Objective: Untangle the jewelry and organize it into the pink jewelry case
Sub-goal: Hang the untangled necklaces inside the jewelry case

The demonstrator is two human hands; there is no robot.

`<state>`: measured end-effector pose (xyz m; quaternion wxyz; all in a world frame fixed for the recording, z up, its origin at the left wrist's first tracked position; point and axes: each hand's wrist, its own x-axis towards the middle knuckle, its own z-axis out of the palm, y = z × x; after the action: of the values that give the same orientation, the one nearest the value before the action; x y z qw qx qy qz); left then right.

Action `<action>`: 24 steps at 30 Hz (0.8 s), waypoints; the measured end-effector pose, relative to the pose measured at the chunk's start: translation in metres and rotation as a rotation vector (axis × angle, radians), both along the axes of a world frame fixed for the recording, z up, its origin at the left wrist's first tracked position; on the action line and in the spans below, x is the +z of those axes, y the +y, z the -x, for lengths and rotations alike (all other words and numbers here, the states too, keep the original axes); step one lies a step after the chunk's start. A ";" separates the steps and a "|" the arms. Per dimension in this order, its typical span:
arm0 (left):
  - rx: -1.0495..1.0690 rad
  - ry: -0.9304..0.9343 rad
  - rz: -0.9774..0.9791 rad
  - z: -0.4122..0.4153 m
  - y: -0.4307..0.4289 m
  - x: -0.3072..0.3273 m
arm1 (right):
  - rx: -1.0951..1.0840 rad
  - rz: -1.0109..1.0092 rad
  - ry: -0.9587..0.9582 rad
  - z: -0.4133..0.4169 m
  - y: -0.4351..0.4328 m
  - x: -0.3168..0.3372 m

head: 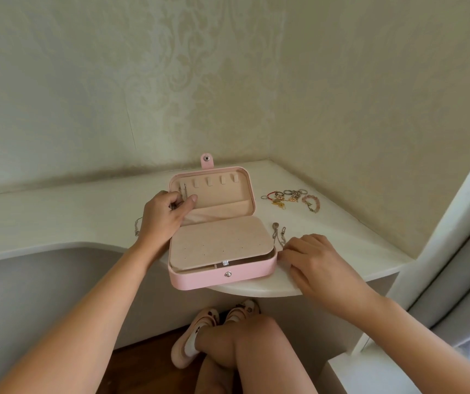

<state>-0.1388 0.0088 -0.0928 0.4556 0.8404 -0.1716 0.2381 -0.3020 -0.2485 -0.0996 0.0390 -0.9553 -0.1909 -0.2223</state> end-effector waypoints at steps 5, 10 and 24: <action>-0.004 -0.004 0.007 0.000 -0.001 0.000 | -0.059 -0.183 0.073 -0.007 -0.015 -0.001; -0.006 -0.003 0.005 0.000 0.000 0.000 | -0.195 -0.326 0.311 -0.018 -0.021 0.017; 0.015 -0.014 0.000 0.001 -0.001 0.000 | -0.076 -0.092 0.451 -0.051 -0.031 0.041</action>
<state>-0.1395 0.0083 -0.0927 0.4527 0.8399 -0.1684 0.2475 -0.2512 -0.2793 -0.0585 0.1160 -0.9845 -0.1309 -0.0130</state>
